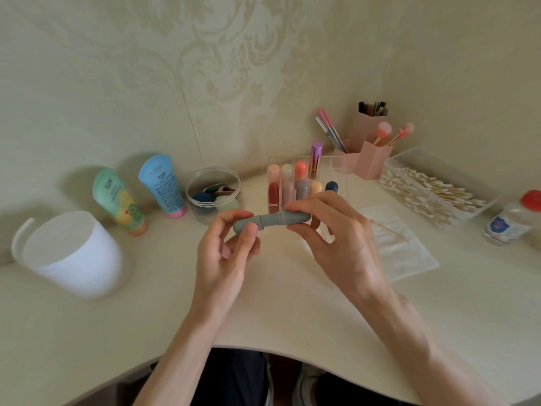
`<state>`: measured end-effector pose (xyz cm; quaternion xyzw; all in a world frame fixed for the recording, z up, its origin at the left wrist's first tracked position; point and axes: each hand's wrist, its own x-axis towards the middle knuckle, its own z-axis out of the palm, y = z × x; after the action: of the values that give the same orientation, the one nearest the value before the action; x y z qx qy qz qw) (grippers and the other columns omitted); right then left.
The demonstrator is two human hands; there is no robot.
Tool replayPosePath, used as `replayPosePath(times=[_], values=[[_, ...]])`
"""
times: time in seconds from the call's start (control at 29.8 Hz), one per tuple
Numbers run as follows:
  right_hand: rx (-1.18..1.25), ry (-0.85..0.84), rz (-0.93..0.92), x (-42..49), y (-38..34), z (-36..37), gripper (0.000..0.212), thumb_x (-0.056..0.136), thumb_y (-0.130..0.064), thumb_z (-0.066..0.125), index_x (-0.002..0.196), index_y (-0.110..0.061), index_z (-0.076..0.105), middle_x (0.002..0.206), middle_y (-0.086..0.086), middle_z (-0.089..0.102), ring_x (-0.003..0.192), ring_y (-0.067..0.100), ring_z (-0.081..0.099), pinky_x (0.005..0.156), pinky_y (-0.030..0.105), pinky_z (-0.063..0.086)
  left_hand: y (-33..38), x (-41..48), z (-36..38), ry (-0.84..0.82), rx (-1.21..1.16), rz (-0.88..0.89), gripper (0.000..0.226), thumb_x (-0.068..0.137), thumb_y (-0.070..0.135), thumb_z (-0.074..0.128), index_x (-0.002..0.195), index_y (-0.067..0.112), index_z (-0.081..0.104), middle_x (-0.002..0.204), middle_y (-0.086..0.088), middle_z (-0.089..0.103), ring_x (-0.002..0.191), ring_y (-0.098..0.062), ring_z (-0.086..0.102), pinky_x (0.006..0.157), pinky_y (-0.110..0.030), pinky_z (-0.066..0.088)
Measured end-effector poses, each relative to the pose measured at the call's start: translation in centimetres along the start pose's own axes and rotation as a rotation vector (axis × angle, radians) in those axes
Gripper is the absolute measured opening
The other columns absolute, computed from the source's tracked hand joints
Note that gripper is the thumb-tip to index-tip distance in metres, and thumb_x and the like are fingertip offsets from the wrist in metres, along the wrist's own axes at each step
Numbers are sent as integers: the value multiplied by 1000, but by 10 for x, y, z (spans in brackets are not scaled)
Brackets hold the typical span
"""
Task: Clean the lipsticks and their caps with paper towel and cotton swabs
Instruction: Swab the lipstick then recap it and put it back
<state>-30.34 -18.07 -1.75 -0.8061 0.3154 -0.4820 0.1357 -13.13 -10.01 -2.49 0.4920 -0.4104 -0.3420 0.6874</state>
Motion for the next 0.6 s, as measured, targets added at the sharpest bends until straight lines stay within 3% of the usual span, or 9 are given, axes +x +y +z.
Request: replayPosePath(times=[0.13,0.3,0.6], values=[[1,-26,-34,-1,0,2,26,89,-11,84,114,-13,78,104,-4,68,81,2,54,74,32,56,0,0,-1,-32,55,29,21,92,24,68,109,12,64,94,4,66,70,-16,57,69,-29,52],[-18,-65,-71,-3,-2,4,27,91,-20,83,117,-16,77,109,-6,70,89,-7,49,75,31,57,-1,-1,1,-28,106,33,27,88,27,72,109,11,67,92,5,69,67,-13,59,69,-30,53],[-35,-77,-91,-4,-2,3,26,89,-22,85,114,-15,79,105,-5,74,89,-3,54,77,30,58,-3,0,1,11,142,71,28,82,23,78,105,9,72,80,3,71,63,-14,60,66,-23,52]])
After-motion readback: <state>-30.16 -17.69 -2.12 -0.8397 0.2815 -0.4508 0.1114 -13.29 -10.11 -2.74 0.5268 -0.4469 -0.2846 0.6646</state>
